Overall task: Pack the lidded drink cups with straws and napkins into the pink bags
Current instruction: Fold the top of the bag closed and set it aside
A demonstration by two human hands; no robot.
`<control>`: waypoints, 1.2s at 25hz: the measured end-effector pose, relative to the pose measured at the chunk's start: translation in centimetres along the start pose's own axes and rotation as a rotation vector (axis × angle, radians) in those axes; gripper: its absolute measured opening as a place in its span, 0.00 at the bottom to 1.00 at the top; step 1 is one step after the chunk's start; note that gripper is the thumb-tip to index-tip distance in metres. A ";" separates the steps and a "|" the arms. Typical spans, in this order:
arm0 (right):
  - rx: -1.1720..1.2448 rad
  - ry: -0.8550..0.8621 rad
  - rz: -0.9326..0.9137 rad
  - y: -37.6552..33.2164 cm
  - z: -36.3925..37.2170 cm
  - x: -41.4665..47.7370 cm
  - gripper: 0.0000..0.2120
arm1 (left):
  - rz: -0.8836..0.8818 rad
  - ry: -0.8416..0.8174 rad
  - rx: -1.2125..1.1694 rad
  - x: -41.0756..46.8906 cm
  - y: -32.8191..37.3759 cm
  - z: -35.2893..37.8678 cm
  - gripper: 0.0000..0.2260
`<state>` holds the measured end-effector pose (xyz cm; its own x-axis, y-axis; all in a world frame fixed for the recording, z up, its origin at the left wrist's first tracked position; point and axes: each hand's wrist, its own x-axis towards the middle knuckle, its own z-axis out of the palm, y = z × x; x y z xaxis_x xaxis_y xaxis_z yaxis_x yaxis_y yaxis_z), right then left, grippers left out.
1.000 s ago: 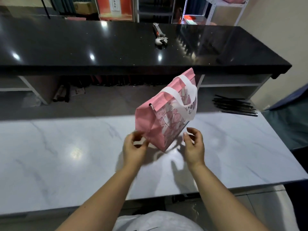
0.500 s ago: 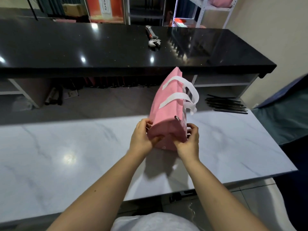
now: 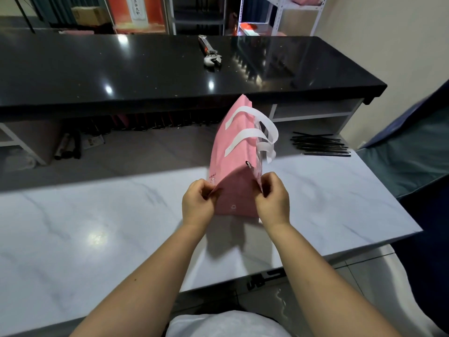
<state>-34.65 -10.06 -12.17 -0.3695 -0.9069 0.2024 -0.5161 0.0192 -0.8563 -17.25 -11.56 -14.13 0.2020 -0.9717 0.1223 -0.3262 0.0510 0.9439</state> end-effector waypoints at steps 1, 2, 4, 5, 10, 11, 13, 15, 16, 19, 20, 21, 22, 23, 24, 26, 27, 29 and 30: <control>-0.003 0.002 0.020 0.2 0.0 -0.1 0.13 | 0.004 -0.025 0.011 -0.2 -0.1 -0.1 0.13; 0.006 0.004 0.052 0.7 0.1 -0.6 0.13 | -0.009 -0.056 0.013 -0.7 -0.6 -0.2 0.13; 0.007 -0.020 0.144 2.1 0.1 -2.0 0.13 | -0.063 -0.105 0.035 -1.9 -1.9 -0.6 0.11; -0.007 -0.043 0.177 2.7 0.1 -2.5 0.13 | -0.096 -0.110 0.055 -2.2 -2.7 -0.8 0.10; -0.075 -0.085 0.206 3.6 0.4 -2.1 0.10 | -0.155 -0.112 0.106 -2.1 -3.2 -0.9 0.08; -0.081 -0.103 0.221 3.6 0.3 -2.2 0.10 | -0.137 -0.118 0.109 -2.2 -3.2 -0.8 0.08; -0.073 -0.135 0.242 3.5 0.3 -2.7 0.09 | -0.111 -0.102 0.105 -2.0 -3.1 -1.0 0.07; -0.049 -0.182 0.194 2.8 0.9 -3.4 0.09 | -0.105 -0.028 0.091 -1.1 -3.1 -1.8 0.07; -0.038 -0.247 0.157 2.4 1.5 -3.8 0.11 | -0.121 0.020 0.065 -0.4 -2.9 -2.5 0.06; -0.050 -0.713 0.000 0.9 4.3 -5.7 0.23 | -0.222 0.177 -0.035 0.6 -2.3 -4.9 0.11; -0.083 -0.813 -0.060 1.0 5.1 -6.2 0.26 | -0.247 0.217 -0.080 0.3 -2.1 -5.5 0.11; -0.074 -0.816 -0.064 1.1 5.4 -6.3 0.25 | -0.252 0.235 -0.139 -0.1 -2.0 -5.8 0.10; -0.005 -0.719 0.000 1.3 5.2 -5.7 0.23 | -0.236 0.229 -0.187 -0.6 -2.0 -5.9 0.09; 0.083 -0.559 0.093 1.6 4.7 -4.8 0.18 | -0.212 0.214 -0.223 -1.2 -2.1 -5.9 0.09; 0.159 -0.360 0.183 1.8 3.8 -3.5 0.15 | -0.195 0.192 -0.235 -1.7 -2.1 -5.8 0.10; 0.261 -0.015 0.287 2.0 1.8 -0.3 0.13 | -0.171 0.177 -0.210 -1.7 -1.8 -5.5 0.12; 0.298 0.060 0.296 1.9 1.1 1.0 0.13 | -0.162 0.210 -0.190 -1.2 -1.6 -5.4 0.13; 0.362 0.017 0.273 1.0 0.6 2.5 0.13 | -0.159 0.298 -0.152 0.5 -0.6 -5.7 0.17; 0.359 -0.048 0.251 0.5 0.7 2.9 0.12 | -0.163 0.316 -0.134 1.5 -0.1 -6.1 0.18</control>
<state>-35.39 -12.95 -12.34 -0.4088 -0.9114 -0.0484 -0.1100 0.1019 -0.9887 -11.32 -11.62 -12.23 0.5233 -0.8514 0.0358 -0.1468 -0.0486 0.9880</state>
